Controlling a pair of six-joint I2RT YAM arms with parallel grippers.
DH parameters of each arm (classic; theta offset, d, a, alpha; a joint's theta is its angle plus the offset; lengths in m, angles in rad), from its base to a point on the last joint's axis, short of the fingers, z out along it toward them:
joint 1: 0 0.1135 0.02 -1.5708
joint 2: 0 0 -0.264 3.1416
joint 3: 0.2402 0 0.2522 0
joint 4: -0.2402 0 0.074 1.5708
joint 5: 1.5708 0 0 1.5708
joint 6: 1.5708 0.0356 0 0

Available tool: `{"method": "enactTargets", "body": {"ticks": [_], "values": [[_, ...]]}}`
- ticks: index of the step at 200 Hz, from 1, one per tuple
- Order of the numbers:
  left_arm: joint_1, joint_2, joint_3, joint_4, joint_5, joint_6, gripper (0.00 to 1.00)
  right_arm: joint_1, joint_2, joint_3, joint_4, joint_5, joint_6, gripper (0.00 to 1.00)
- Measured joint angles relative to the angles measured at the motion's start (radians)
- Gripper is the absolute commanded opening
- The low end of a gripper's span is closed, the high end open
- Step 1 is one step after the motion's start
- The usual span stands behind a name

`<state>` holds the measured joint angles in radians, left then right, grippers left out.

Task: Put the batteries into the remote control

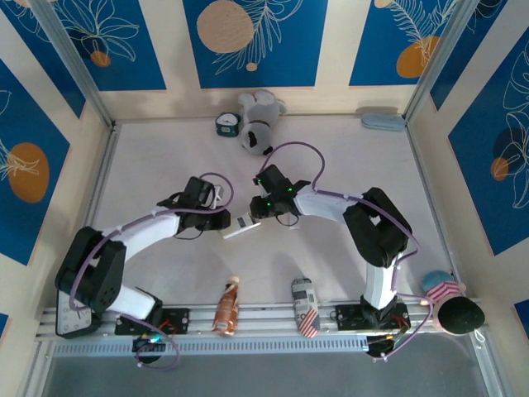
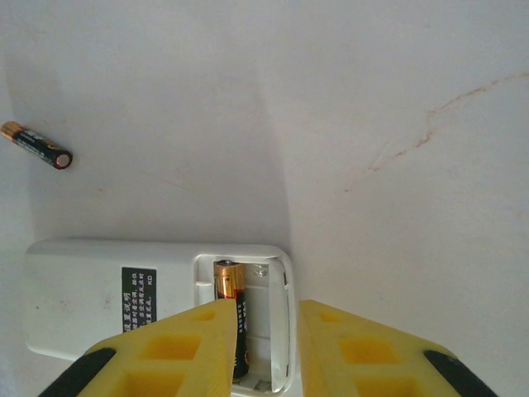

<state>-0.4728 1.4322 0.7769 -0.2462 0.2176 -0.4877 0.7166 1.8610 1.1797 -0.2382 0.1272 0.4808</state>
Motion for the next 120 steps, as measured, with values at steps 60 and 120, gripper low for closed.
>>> {"method": "enactTargets", "body": {"ticks": [60, 120], "values": [[0.012, -0.119, -0.002, -0.027, -0.098, -0.018, 0.81, -0.037, 0.005, -0.003, 0.027, -0.081, 0.019, 0.37], [0.022, -0.169, -0.138, 0.023, -0.074, -0.153, 0.65, -0.039, 0.042, -0.032, 0.072, -0.137, 0.035, 0.43]]}}
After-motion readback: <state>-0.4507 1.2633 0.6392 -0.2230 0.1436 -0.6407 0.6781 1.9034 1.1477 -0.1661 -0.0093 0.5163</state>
